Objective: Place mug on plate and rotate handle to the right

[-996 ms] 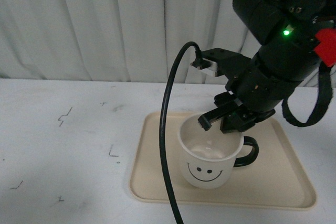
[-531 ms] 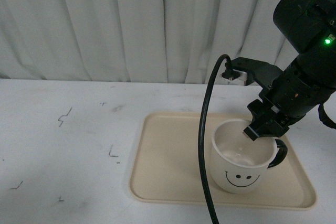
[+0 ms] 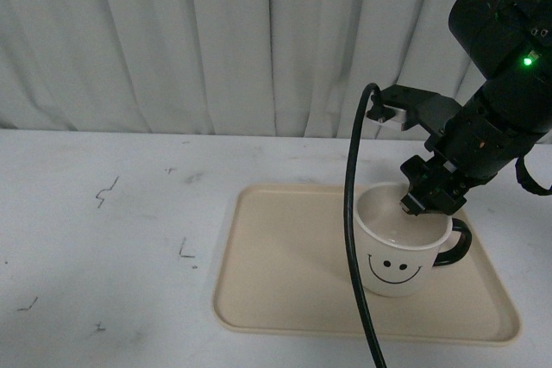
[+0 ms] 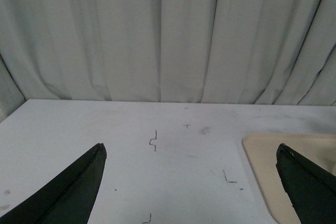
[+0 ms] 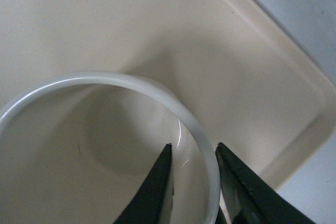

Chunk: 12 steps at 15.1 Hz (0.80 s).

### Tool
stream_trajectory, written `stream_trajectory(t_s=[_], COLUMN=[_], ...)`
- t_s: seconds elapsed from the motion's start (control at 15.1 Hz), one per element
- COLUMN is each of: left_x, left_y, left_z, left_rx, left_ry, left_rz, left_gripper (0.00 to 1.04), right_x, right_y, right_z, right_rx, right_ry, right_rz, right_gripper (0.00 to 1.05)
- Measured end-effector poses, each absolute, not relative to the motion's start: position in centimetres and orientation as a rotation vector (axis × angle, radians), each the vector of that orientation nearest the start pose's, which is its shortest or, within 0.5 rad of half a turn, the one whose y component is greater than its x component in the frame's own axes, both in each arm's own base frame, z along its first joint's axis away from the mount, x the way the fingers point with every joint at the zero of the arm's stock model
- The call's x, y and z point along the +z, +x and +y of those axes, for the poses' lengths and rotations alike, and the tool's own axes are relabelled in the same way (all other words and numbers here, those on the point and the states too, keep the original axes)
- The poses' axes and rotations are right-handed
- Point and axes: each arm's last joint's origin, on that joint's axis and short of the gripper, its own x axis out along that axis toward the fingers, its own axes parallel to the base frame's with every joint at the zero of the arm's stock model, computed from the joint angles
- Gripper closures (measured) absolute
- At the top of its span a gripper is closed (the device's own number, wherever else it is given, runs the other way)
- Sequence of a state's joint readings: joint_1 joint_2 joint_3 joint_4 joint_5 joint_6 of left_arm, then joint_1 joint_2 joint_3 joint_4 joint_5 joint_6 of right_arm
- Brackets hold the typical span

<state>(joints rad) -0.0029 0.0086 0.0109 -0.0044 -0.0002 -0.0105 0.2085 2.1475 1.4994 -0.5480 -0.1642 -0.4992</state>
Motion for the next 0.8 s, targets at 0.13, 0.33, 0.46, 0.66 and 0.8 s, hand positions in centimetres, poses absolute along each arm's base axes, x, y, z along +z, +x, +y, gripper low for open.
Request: stream_trajectory(t_s=[0.13,0.33,0.46,0.66,0.8], left_x=[16.6,16.6,16.6,16.6,16.6], left_y=[9.8,9.8,9.8,9.8,9.8], left_z=[0.0,0.0,0.0,0.0,0.0], left_rx=[-0.003,-0.003,-0.003,-0.003,-0.002], left_ry=[-0.011,-0.011,-0.011,-0.011,-0.011], left_rz=[0.002,0.002,0.002,0.002,0.002], left_gripper=[0.07,0.07,0.07,0.07,0.07], right_x=[13.6,13.8,14.5,18.8,24.3], right_y=[42.1,42.2,42.4,41.7,39.3], right_z=[9.4,9.4,9.2,6.8,3.2], right_rx=[0.623,0.636,0.652,0.626,0.407], right_ry=[-0.456,-0.446,-0.424,-0.377,-0.316], right_rz=[1.093,1.088,1.061,0.871,0.562], right_gripper=[0.67,0.54,0.36,0.05,0.07])
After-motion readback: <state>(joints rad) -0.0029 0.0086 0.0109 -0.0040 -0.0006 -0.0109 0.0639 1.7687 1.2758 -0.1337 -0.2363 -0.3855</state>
